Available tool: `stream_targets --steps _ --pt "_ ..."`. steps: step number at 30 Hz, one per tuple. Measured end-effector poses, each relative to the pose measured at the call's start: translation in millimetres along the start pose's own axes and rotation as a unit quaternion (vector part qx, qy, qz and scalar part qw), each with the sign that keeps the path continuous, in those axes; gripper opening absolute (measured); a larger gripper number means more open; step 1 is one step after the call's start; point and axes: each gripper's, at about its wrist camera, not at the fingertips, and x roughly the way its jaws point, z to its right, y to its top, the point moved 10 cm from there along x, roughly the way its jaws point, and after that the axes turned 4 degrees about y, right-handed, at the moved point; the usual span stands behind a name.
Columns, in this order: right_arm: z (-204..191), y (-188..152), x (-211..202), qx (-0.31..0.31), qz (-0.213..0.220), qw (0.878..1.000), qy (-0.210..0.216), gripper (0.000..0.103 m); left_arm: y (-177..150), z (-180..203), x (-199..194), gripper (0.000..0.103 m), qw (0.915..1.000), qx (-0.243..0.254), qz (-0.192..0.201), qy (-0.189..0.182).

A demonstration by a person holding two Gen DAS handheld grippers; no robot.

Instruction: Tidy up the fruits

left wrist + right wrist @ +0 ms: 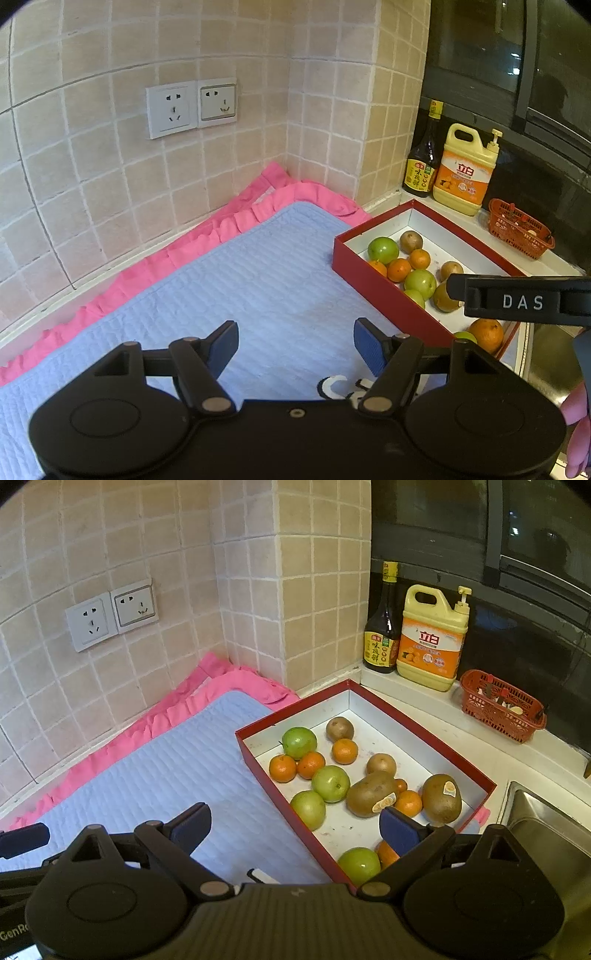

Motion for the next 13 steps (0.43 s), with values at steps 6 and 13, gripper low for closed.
stream_targets --steps 6,13 --pt "-8.0 -2.0 0.6 -0.007 -0.001 1.0 0.002 0.099 -1.1 -5.3 -1.7 0.082 1.0 0.0 0.004 0.005" --pt "-9.7 -5.0 -1.5 -0.004 -0.001 1.0 0.001 0.099 1.6 -10.6 -5.5 0.082 0.9997 0.006 0.015 0.019"
